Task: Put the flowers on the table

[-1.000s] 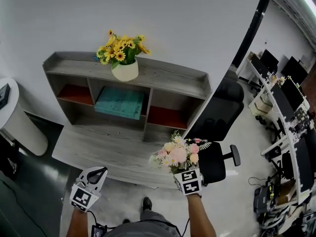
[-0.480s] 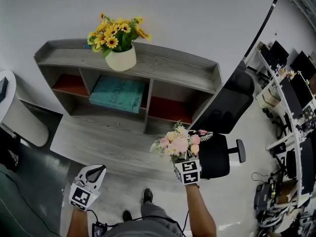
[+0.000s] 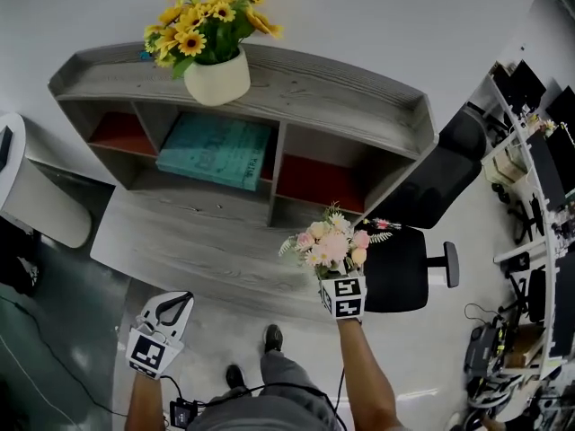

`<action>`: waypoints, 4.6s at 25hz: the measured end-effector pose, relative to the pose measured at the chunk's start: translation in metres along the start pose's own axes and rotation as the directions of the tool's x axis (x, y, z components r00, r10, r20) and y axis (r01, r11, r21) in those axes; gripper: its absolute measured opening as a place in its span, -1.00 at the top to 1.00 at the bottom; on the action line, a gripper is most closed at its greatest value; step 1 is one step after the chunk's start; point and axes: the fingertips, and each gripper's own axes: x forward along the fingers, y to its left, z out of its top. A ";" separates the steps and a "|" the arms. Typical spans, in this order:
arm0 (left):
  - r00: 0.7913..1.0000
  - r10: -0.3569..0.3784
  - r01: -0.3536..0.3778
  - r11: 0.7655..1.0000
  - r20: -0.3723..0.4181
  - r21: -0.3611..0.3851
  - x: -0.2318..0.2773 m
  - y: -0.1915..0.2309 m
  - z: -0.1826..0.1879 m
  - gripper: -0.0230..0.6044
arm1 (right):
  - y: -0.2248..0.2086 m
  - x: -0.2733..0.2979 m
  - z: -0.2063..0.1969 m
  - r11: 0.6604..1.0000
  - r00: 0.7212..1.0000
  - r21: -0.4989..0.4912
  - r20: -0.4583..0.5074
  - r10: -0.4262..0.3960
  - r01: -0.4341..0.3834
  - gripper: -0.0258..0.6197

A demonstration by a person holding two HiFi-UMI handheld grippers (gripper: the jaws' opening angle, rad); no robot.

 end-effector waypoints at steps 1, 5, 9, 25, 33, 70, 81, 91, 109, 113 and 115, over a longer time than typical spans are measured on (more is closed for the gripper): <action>1.000 0.000 0.000 1.000 -0.008 0.002 0.002 0.001 -0.003 0.87 | -0.001 0.005 -0.003 1.000 1.000 0.004 0.003 -0.001 0.001 0.02; 1.000 0.010 -0.011 0.999 -0.019 -0.034 0.008 0.004 -0.011 0.87 | -0.003 0.021 -0.012 1.000 1.000 0.012 0.016 -0.010 0.010 0.02; 0.999 0.013 -0.015 0.998 -0.042 -0.057 0.014 0.004 -0.020 0.87 | -0.003 0.033 -0.020 1.000 0.999 0.027 0.031 -0.008 0.007 0.02; 0.998 0.016 -0.022 0.994 -0.063 -0.105 0.029 0.001 -0.032 0.87 | 0.000 0.052 -0.037 0.997 0.995 0.072 0.097 0.009 -0.016 0.01; 0.998 0.012 -0.017 0.995 -0.054 -0.099 0.027 -0.001 -0.030 0.87 | 0.000 0.049 -0.045 0.997 0.998 0.076 0.070 0.007 -0.012 -0.04; 0.992 0.129 -0.128 0.990 -0.006 0.065 -0.107 0.048 -0.034 0.87 | 0.039 -0.084 -0.021 0.989 0.996 0.147 -0.093 -0.002 0.016 0.42; 0.984 0.172 -0.176 0.981 0.049 0.076 -0.172 0.058 -0.035 0.87 | 0.087 -0.171 0.066 0.998 0.997 0.069 0.073 0.008 -0.013 0.75; 0.981 0.157 -0.168 0.981 0.113 0.097 -0.201 0.047 -0.016 0.87 | 0.128 -0.240 0.124 0.999 0.978 0.013 0.204 0.037 -0.041 0.80; 0.989 0.062 -0.081 0.987 0.133 0.142 -0.200 0.008 -0.004 0.87 | 0.162 -0.317 0.172 0.995 0.935 -0.023 0.342 0.096 -0.094 0.84; 0.989 0.051 -0.070 0.987 0.137 0.142 -0.197 0.003 -0.001 0.87 | 0.161 -0.321 0.170 0.995 0.935 -0.002 0.342 0.092 -0.097 0.84; 0.989 0.052 -0.071 0.988 0.140 0.136 -0.196 0.002 0.000 0.87 | 0.160 -0.321 0.167 0.995 0.936 0.009 0.340 0.088 -0.097 0.84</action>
